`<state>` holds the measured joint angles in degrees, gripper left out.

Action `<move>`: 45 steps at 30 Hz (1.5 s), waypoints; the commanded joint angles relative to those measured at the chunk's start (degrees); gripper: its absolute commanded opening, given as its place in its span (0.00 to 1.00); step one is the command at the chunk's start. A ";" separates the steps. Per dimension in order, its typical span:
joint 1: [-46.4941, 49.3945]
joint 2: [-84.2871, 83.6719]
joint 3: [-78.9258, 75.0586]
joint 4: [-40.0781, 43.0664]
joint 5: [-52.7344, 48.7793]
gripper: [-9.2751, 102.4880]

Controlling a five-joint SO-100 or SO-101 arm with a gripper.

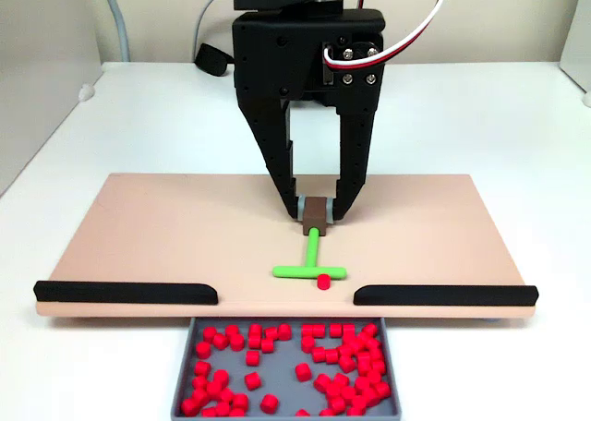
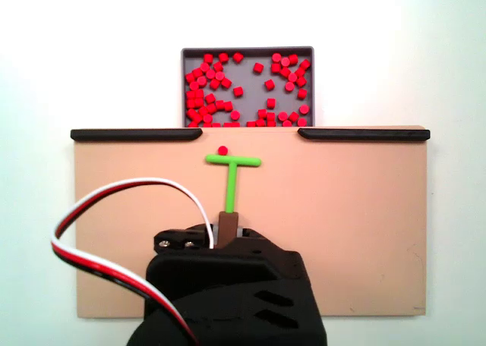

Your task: Push granules from bottom to the grey container

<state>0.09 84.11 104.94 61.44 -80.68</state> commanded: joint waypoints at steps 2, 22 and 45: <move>0.53 -2.99 -1.93 -0.18 -0.53 0.08; 1.41 -8.88 -11.95 0.44 -3.25 0.08; 1.76 7.47 -19.60 24.26 -9.05 0.08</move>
<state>2.81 85.78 84.29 84.90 -89.56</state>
